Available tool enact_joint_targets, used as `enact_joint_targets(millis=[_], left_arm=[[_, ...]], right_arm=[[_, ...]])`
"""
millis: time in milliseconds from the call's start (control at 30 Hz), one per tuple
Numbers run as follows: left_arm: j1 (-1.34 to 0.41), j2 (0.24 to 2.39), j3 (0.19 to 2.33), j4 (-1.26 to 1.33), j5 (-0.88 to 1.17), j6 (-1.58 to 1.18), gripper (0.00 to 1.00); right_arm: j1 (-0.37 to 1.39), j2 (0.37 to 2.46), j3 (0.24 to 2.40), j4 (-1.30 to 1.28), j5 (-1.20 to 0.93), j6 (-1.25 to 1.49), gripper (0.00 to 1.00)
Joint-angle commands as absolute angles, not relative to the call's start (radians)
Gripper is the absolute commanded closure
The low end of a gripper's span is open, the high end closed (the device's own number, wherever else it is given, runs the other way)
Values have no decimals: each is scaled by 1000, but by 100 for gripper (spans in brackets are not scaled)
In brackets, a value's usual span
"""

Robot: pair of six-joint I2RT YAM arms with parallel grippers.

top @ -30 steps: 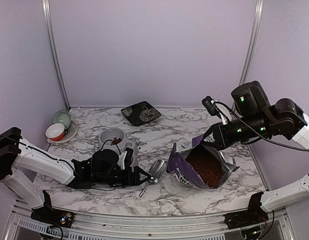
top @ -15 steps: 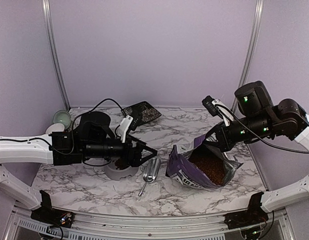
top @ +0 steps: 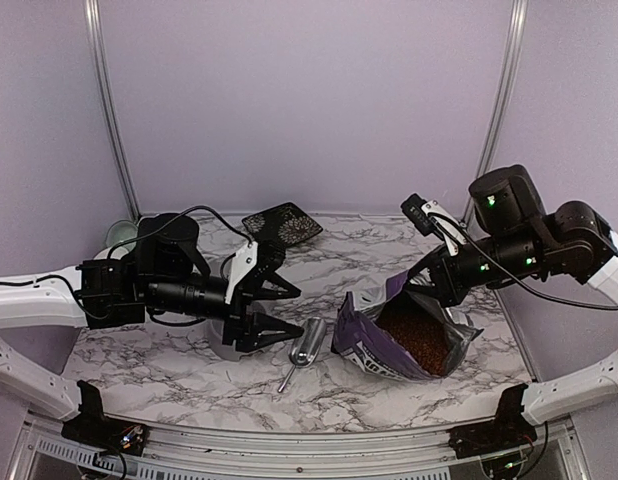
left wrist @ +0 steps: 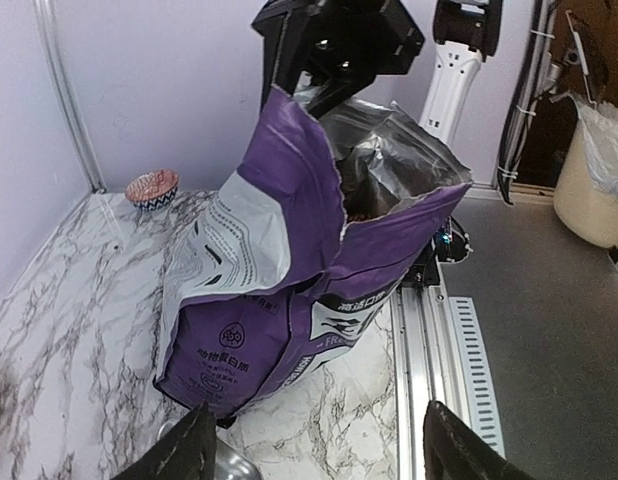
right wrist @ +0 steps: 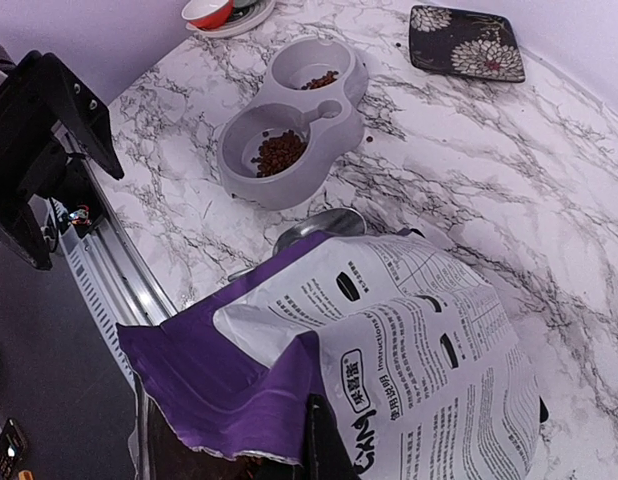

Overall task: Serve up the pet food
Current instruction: Pass from the right arm to the left

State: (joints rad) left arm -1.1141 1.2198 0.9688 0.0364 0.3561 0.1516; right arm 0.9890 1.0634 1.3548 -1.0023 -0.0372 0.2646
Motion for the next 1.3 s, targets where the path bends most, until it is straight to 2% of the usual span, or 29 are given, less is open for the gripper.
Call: enact_joint_targets(millis=[0, 300, 600, 1000, 1133, 1267], left_arm=[[-1118, 1219, 986, 96, 462, 355, 31], [-1144, 1373, 1104, 108, 522, 527, 40], [-1166, 1493, 1165, 186, 541, 578, 48], [-1178, 1550, 1177, 271, 540, 569, 59], [-1181, 1563, 1181, 299, 525, 573, 67], [-1183, 1582, 1183, 321, 507, 588, 69]], right_arm=[[991, 1025, 1373, -802, -78, 263, 100], [991, 1032, 1369, -803, -87, 271, 100], [991, 1036, 1384, -814, -84, 276, 100], [991, 1038, 1375, -810, -90, 282, 100], [991, 1036, 1373, -809, -92, 282, 100], [992, 1034, 1370, -806, -98, 285, 100]])
